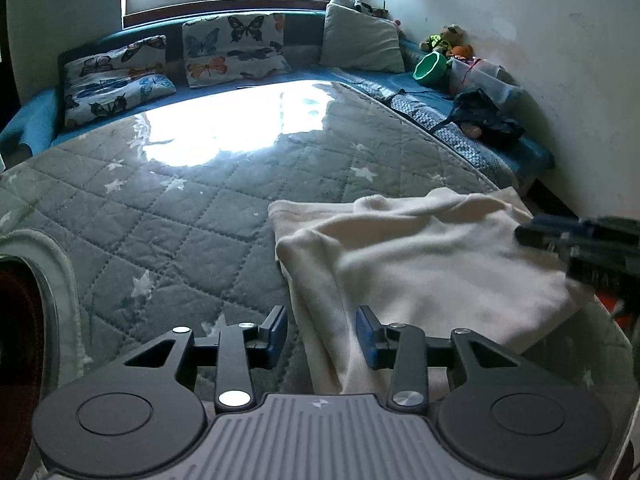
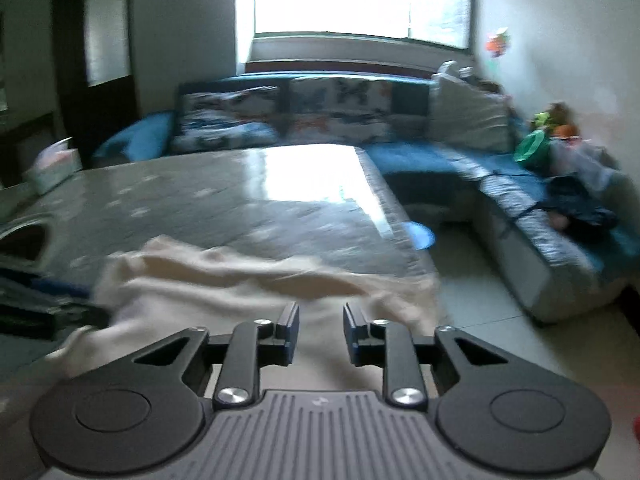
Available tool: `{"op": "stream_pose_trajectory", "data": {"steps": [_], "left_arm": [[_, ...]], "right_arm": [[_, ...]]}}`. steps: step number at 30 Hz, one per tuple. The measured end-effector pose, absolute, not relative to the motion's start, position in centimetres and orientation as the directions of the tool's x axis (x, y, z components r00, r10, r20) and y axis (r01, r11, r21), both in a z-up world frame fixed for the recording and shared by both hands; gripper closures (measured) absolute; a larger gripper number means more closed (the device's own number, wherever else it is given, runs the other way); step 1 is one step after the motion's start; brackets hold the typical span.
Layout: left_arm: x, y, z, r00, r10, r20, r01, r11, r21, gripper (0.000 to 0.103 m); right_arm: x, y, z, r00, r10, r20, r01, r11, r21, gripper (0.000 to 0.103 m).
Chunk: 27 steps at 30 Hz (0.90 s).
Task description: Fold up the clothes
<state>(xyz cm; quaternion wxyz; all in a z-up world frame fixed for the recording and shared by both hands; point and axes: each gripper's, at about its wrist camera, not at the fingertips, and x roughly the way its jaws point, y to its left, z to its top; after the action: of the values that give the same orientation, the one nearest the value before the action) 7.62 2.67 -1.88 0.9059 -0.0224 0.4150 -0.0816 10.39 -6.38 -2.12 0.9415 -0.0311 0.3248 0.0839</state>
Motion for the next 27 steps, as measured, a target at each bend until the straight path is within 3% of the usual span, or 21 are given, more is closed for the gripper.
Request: {"op": "stream_pose_trajectory", "data": {"steps": [11,22,27], "left_arm": [[5.8,3.2,-1.8,0.641,-0.184,-0.746,0.151,0.982,-0.113,0.061],[3.8,4.4,-1.0,0.650,-0.161,-0.742,0.118,0.987,-0.111,0.045],[2.6,4.7,-1.1,0.646,-0.144,-0.750,0.106,0.989,-0.100,0.036]], "right_arm": [[8.2,-3.0,-3.7,0.702,0.218,-0.678,-0.295,0.956,0.002,0.076],[11.9,-1.3,-3.5,0.725,0.224,-0.651,-0.283,0.959,0.014,0.060],[13.5,-0.5,-4.3,0.725,0.214,-0.655,-0.262,0.965,0.025,0.047]]}}
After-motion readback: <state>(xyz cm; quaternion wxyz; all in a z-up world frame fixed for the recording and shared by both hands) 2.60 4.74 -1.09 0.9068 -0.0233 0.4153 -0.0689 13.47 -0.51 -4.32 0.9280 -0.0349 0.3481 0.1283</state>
